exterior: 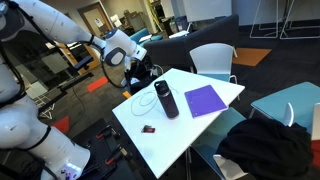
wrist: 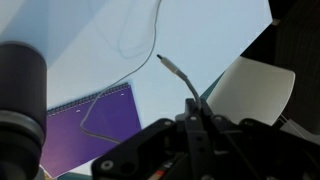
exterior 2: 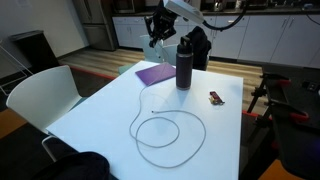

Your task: Straighten the cable

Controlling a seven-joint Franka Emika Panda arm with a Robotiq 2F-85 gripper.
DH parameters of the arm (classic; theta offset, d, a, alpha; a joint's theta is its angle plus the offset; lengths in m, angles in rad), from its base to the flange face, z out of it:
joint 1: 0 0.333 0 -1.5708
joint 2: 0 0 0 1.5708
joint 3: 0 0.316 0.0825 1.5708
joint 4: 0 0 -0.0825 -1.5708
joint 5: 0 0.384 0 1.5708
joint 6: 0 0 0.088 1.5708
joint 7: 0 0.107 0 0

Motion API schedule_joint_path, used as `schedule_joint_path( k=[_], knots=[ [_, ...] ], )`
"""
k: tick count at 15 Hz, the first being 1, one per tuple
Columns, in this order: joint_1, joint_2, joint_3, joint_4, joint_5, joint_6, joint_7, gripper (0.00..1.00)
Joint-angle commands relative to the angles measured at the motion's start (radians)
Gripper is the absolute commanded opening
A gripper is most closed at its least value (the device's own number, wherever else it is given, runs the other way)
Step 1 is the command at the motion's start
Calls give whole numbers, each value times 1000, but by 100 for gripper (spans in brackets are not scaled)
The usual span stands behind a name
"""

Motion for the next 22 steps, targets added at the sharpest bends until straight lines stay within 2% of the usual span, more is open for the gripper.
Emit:
schedule_joint_path(
  k=[1,3,6,9,13,15,22],
  knots=[
    [18,-2,-19,2,19,-6,-19,5],
    [23,-2,-18,2,18,-6,-19,1],
    [20,47,-63,101,3,35,58,1],
    [36,101,-163,244,-24,-1,147,1],
    [113,236,-364,456,-104,-62,317,1],
    [137,312,-433,552,-121,-108,389,1],
    [168,523,-580,790,-110,-142,592,1]
  ],
)
